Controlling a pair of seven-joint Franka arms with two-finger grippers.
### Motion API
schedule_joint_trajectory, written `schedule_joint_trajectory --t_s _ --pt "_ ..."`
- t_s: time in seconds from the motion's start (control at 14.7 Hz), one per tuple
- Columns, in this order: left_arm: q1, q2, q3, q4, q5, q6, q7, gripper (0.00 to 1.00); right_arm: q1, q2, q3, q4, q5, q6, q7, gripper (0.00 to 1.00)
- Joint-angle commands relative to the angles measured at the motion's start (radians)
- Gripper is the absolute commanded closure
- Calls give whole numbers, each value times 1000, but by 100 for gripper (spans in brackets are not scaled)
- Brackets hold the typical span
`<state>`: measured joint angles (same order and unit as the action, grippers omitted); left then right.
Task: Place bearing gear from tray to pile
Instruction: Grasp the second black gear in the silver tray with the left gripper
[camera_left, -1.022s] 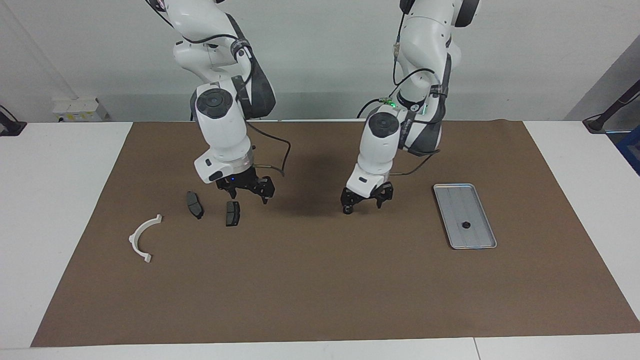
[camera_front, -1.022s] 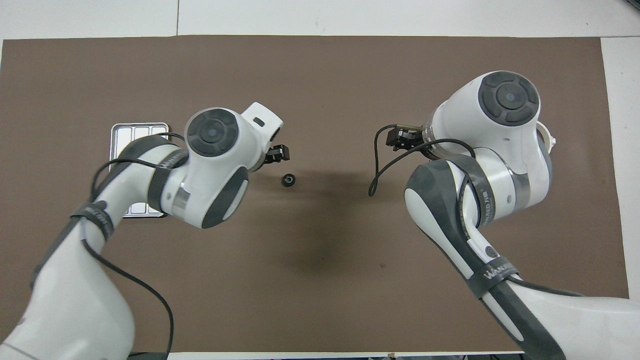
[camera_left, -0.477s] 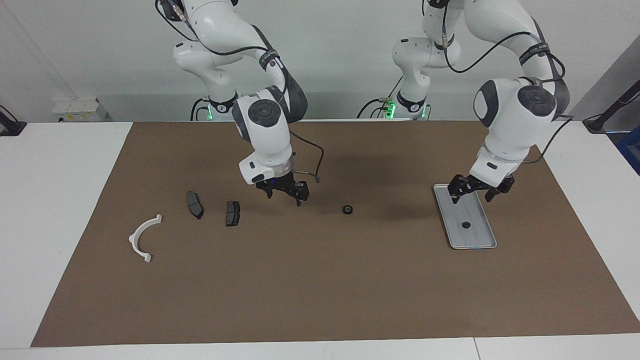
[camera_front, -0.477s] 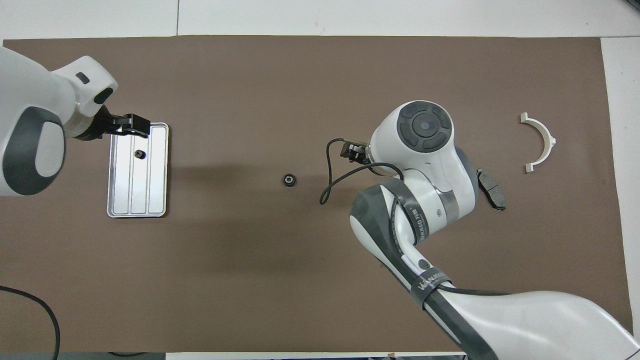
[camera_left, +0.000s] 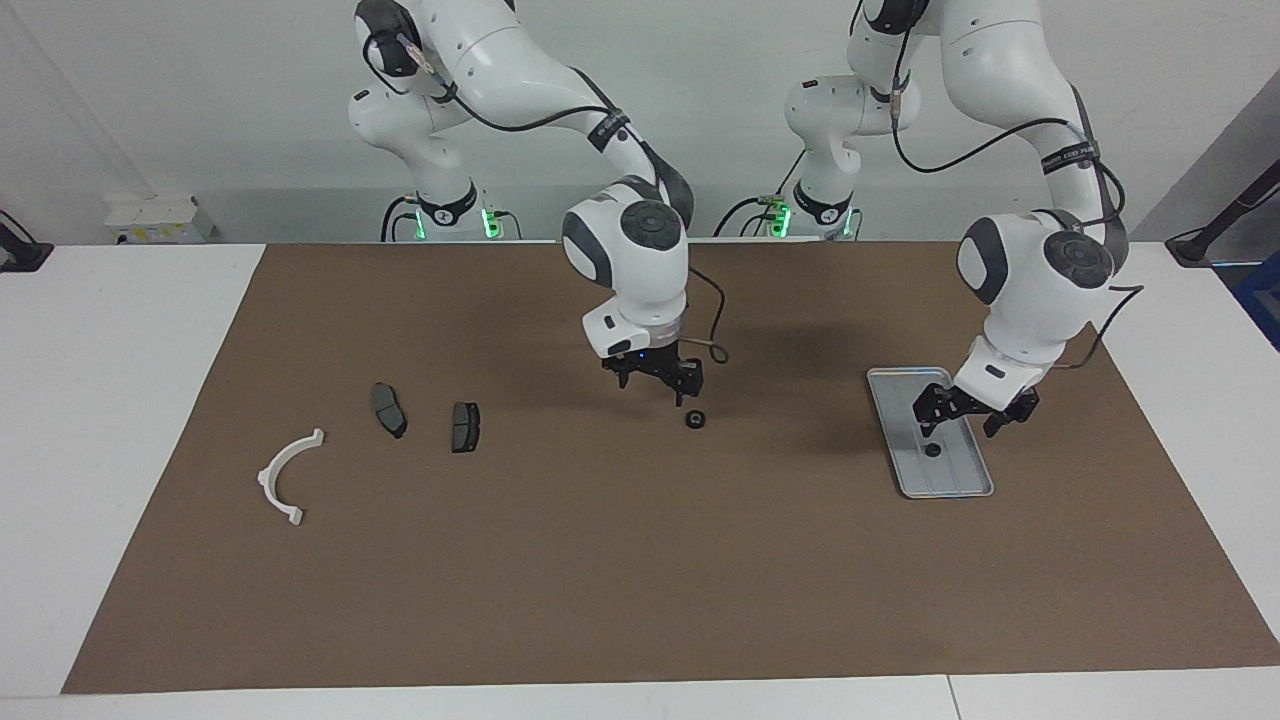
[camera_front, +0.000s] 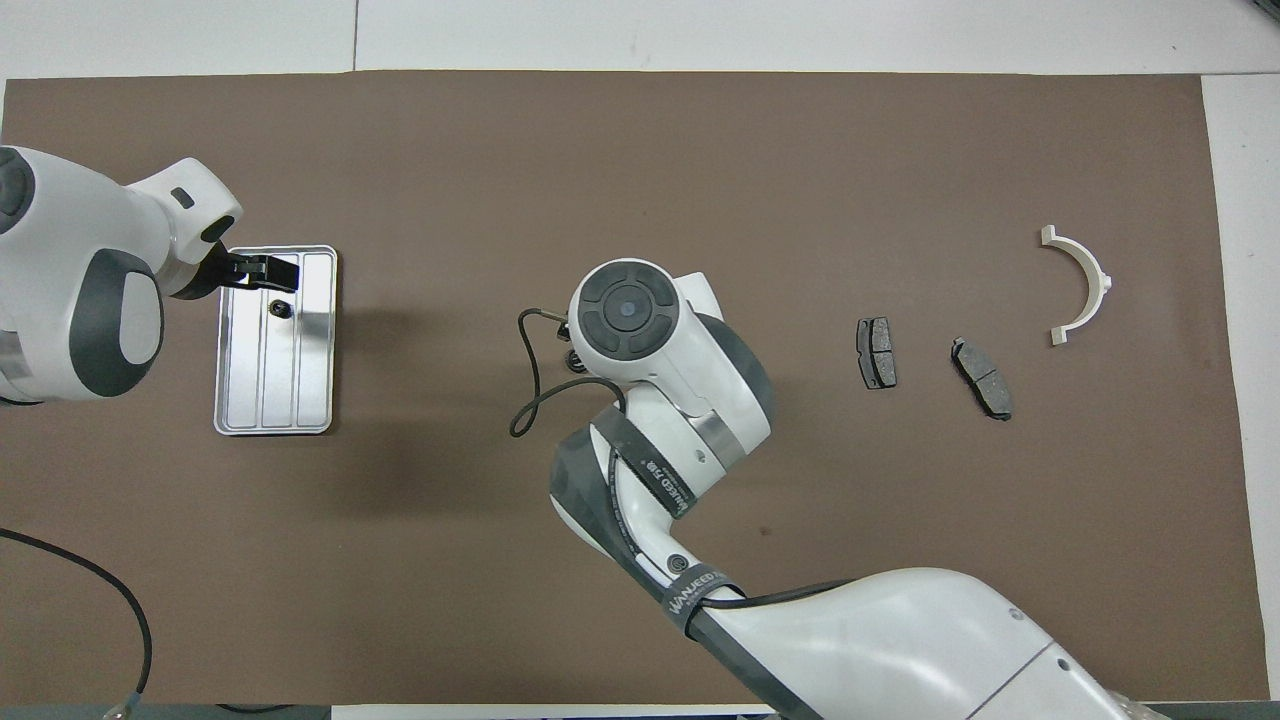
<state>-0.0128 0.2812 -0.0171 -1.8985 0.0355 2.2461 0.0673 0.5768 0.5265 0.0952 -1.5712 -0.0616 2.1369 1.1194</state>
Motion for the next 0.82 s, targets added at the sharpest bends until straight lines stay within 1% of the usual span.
schedule_joint_trajectory --t_s 0.0,0.14,0.27,0.48,0.75 --pt "10 -20 -6 -72 4 46 14 5 32 116 -3 161 -33 -60 40 0" --pt "34 -20 -6 -103 4 61 43 5 44 151 -2 212 -52 -83 60 0" --pt "45 -5 -6 -116 4 88 55 5 43 153 0 211 -60 -81 59 0" --pt "51 22 -7 -114 4 121 55 5 60 187 0 212 -78 -72 59 0" --pt "43 33 -7 -114 4 153 55 6 61 207 0 211 -76 -51 59 0"
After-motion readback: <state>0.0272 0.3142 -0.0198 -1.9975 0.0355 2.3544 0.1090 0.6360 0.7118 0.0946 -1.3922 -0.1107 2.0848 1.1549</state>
